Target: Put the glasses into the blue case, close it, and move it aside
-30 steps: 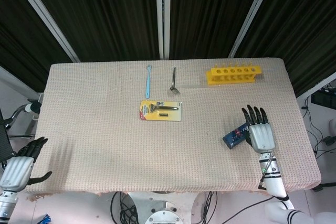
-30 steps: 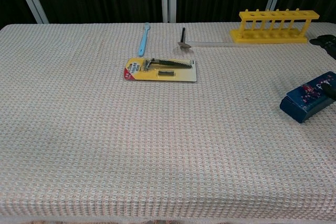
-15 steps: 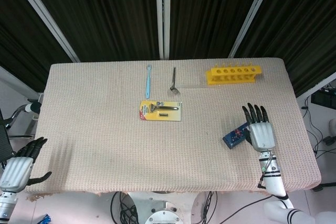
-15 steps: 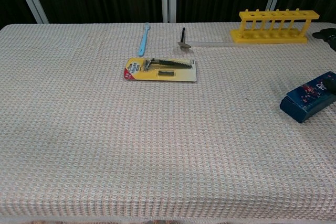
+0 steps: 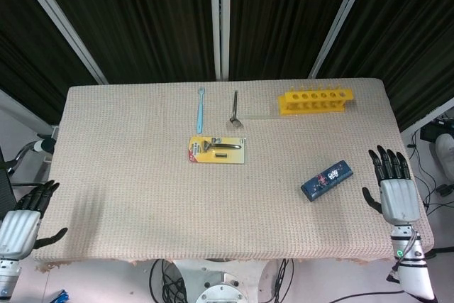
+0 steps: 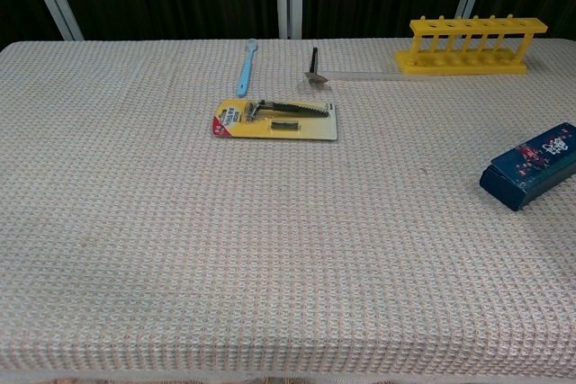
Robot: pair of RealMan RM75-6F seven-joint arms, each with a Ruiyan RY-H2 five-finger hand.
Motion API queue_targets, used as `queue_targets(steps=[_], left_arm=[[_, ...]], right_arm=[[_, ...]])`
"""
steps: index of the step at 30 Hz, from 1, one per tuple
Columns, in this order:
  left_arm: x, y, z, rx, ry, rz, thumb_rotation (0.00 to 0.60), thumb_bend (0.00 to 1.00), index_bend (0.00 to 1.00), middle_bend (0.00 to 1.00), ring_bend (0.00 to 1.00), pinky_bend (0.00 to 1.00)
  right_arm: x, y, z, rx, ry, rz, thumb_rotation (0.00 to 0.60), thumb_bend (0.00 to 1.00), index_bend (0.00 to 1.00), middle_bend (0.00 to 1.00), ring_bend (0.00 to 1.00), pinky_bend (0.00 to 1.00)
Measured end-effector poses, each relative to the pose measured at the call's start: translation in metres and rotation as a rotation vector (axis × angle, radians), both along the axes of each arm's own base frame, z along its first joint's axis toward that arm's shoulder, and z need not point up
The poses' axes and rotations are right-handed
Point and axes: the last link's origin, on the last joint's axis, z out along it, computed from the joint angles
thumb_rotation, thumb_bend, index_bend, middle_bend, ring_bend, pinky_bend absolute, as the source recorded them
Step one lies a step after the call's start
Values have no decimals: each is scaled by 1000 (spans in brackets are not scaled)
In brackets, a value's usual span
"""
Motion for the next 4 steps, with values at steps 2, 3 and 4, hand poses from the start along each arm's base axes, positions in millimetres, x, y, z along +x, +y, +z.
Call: queue_targets(steps=[2,3,4], left_arm=[[2,1,3,23,5,-9,557,156,60,47,80,200],[3,2,5,37,6,-14,556,156,60,47,80,200],[4,3,6,46,8,-15,557,156,60,47,80,199]], right_arm=[[-3,16,12,15,3,-49,600,202,0,0,0,0],[-5,23,15,20,4,-71,600,202,0,0,0,0],[-8,30,16,27,5,-98,600,202,0,0,0,0]])
